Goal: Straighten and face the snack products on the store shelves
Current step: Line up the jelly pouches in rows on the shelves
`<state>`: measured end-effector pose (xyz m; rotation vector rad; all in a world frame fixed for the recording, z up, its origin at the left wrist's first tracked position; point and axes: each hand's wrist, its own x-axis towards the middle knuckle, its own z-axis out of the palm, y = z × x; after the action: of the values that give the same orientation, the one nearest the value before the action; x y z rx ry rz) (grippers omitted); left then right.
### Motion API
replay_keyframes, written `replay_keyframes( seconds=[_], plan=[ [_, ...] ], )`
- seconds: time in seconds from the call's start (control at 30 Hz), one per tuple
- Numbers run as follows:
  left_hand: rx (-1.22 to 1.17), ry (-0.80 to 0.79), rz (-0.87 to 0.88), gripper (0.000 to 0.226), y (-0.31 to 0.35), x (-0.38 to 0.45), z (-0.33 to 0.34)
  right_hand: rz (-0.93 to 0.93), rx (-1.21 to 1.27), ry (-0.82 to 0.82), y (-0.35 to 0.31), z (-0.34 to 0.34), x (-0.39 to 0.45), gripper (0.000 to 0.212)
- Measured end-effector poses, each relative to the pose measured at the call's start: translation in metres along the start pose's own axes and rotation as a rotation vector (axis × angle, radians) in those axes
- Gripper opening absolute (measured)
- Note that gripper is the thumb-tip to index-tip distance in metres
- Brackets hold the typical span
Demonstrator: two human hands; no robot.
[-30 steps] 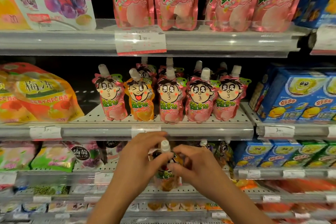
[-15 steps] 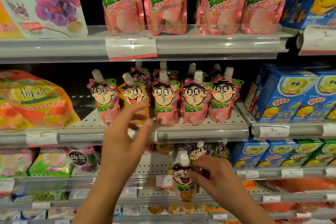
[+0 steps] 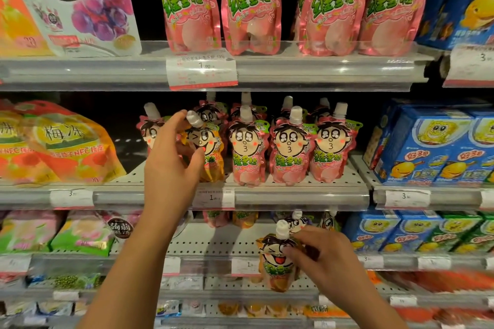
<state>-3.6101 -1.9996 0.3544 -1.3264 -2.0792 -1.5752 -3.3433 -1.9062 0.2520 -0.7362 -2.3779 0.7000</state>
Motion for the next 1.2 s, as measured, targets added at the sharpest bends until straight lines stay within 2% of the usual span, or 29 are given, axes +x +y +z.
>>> replay_keyframes(
  seconds=[0.1,0.27,0.5,0.6,0.73,0.83,0.9,0.97,1.07,1.2],
  plan=[
    [0.029,0.045,0.021,0.056,-0.001,0.005,-0.005,0.001,-0.008,0.002,0.001,0.0,0.001,0.03],
    [0.143,0.066,0.059,0.016,-0.005,0.012,-0.015,0.005,0.008,0.012,0.001,0.002,0.003,0.026],
    [0.126,0.132,0.23,0.004,0.022,-0.018,-0.029,0.005,-0.011,0.046,0.007,0.0,0.002,0.029],
    [0.109,0.044,0.245,0.007,0.024,-0.039,-0.028,-0.005,0.019,0.066,0.009,-0.001,0.0,0.04],
    [0.069,-0.186,0.177,0.01,0.009,-0.075,-0.009,0.023,0.006,0.081,0.02,-0.001,-0.006,0.027],
    [0.155,-0.348,0.092,0.013,-0.014,-0.098,0.019,0.035,0.007,0.101,0.026,0.0,-0.01,0.026],
    [0.206,-0.397,0.016,0.016,-0.034,-0.111,0.039,0.035,0.001,0.09,0.027,0.0,-0.013,0.026],
    [0.22,-0.406,-0.057,0.014,-0.051,-0.12,0.057,0.033,-0.005,0.082,0.029,-0.001,-0.016,0.034],
    [0.218,-0.357,-0.137,0.012,-0.066,-0.123,0.077,0.04,0.011,0.087,0.031,-0.002,-0.019,0.013],
    [0.205,-0.271,-0.193,0.009,-0.073,-0.119,0.1,0.052,0.039,0.087,0.032,-0.004,-0.02,0.026]
  ],
)
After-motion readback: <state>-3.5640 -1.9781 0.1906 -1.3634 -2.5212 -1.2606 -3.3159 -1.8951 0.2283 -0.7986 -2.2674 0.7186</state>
